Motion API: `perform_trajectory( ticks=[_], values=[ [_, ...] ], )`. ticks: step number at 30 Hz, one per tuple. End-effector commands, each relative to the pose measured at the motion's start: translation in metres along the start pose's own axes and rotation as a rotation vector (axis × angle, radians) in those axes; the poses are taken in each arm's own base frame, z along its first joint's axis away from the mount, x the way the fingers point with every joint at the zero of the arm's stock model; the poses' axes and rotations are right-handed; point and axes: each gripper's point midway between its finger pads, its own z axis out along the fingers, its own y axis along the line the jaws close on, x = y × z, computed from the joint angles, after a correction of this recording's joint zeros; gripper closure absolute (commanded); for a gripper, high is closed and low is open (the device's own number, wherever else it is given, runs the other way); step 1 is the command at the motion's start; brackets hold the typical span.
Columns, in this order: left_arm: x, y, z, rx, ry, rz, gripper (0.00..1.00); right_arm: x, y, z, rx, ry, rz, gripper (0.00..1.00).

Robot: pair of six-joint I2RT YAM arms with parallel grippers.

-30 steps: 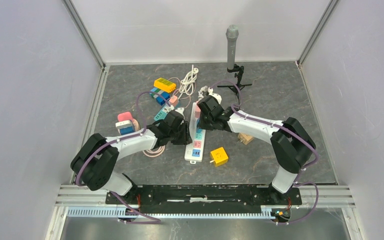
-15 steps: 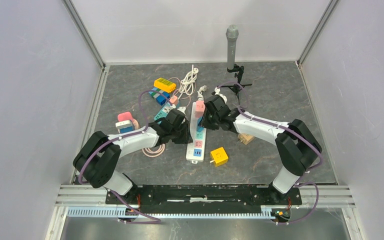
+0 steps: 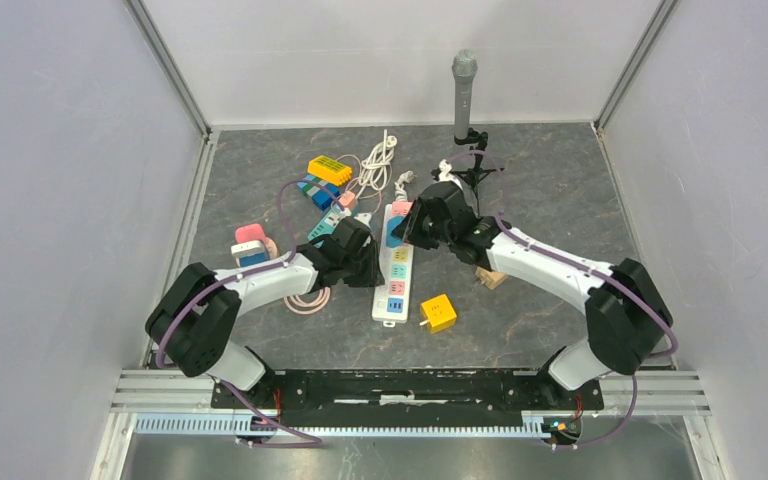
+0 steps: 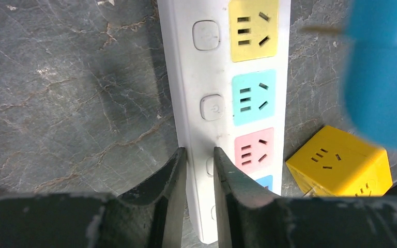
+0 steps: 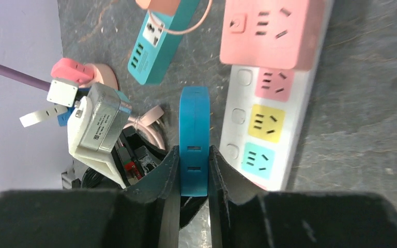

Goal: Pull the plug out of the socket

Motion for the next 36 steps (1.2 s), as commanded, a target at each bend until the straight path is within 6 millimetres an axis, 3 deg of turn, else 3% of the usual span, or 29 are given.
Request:
perform_trajectory(
  ticks=[1,5,9,14,21,24,27,33,36],
  values=[
    [-0.001,0.008,-0.008,-0.037,-0.005,0.05,0.66,-0.04,-0.011,-0.029,0.045,-0.16,-0.072,1.0],
    [-0.031,-0.016,-0.03,0.034,-0.088,0.085,0.56,-0.064,-0.024,-0.054,0.051,-0.253,-0.146,1.0],
    [-0.059,-0.031,-0.054,0.061,-0.179,0.12,0.43,-0.076,-0.044,-0.067,0.034,-0.258,-0.19,1.0],
    [-0.085,-0.036,-0.085,0.054,-0.29,0.162,0.3,-0.079,-0.09,-0.055,0.053,-0.137,-0.266,1.0],
    [-0.099,-0.025,-0.127,0.011,-0.423,0.182,0.0,-0.069,-0.115,-0.031,-0.035,0.087,-0.35,1.0],
    [-0.096,-0.013,-0.133,-0.025,-0.452,0.192,0.0,-0.067,-0.128,-0.018,-0.033,0.137,-0.348,0.99],
    [-0.091,0.003,-0.13,-0.079,-0.448,0.172,0.0,-0.062,-0.14,-0.007,-0.053,0.184,-0.324,0.91],
    [-0.086,0.012,-0.126,-0.1,-0.418,0.152,0.0,-0.061,-0.159,0.003,-0.038,0.204,-0.295,0.83],
    [-0.088,0.01,-0.126,-0.085,-0.429,0.144,0.0,-0.067,-0.17,0.001,0.026,0.198,-0.31,0.64]
  ],
)
